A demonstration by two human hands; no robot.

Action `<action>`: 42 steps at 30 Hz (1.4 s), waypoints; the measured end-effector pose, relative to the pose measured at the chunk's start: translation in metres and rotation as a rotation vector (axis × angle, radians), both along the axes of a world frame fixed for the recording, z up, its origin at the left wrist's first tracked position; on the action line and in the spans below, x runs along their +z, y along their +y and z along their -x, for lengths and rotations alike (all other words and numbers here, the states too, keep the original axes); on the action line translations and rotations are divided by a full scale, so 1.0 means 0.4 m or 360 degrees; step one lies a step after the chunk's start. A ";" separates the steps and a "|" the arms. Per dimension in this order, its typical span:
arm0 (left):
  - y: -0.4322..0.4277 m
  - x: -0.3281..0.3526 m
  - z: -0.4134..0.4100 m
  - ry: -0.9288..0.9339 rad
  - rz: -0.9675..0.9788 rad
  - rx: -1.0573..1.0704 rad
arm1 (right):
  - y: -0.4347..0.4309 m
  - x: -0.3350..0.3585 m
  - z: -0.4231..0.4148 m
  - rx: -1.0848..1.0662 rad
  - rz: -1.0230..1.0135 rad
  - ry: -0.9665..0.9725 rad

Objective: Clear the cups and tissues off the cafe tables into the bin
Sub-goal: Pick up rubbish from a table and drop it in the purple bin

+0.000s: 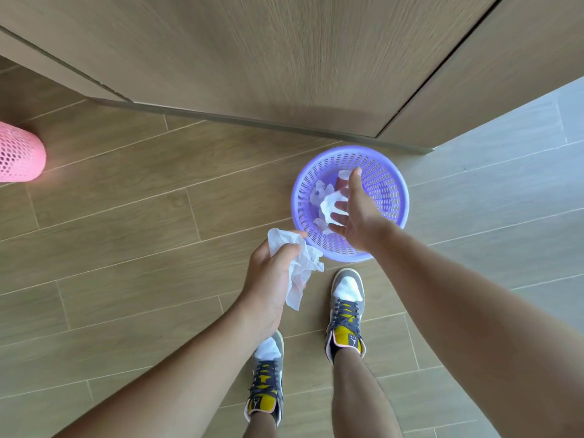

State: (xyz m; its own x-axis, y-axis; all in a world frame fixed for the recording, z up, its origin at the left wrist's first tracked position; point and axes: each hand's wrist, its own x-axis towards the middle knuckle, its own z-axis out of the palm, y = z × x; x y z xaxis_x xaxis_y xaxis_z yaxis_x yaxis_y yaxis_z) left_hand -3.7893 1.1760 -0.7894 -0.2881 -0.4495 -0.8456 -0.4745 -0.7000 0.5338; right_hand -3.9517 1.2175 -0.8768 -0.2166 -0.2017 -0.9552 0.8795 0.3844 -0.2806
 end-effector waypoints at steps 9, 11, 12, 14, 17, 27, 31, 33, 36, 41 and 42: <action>0.017 0.010 0.035 0.0044 -0.0048 0.0112 | 0.144 0.179 0.009 -0.0230 0.0163 0.0532; 0.026 0.022 0.040 0.0034 -0.0070 0.0133 | 0.184 0.222 0.007 -0.0284 0.0179 0.0560; 0.030 0.027 0.043 0.0028 -0.0078 0.0150 | 0.199 0.242 0.008 -0.0308 0.0174 0.0568; 0.032 0.029 0.055 0.0021 -0.0082 0.0183 | 0.218 0.276 0.008 -0.0342 0.0165 0.0582; 0.027 0.017 0.088 0.0031 -0.0142 0.0201 | 0.236 0.299 0.014 -0.0357 0.0143 0.0591; 0.006 -0.128 0.213 -0.0029 -0.0316 0.0211 | 0.277 0.272 0.042 -0.0342 0.0106 0.0617; 0.010 -0.175 0.226 -0.0032 -0.0368 0.0209 | 0.289 0.248 0.055 -0.0331 0.0074 0.0632; 0.016 -0.179 0.225 -0.0056 -0.0359 0.0195 | 0.293 0.241 0.060 -0.0325 0.0068 0.0642; 0.026 -0.162 0.208 -0.0085 -0.0296 0.0190 | 0.290 0.244 0.059 -0.0331 0.0085 0.0643; 0.026 -0.051 0.177 0.0079 -0.0032 0.0341 | 0.263 0.299 0.049 -0.0258 0.0153 0.0691; 0.021 -0.017 0.173 0.0126 0.0027 0.0355 | 0.253 0.321 0.047 -0.0239 0.0176 0.0707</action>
State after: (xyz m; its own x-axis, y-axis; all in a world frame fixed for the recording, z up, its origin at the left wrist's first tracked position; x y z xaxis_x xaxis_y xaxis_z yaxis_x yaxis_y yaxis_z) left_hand -3.8584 1.1843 -0.7964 -0.2450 -0.5232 -0.8162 -0.2652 -0.7736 0.5755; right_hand -3.9705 1.3188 -0.7485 -0.6332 -0.2322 -0.7383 0.7088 0.2093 -0.6737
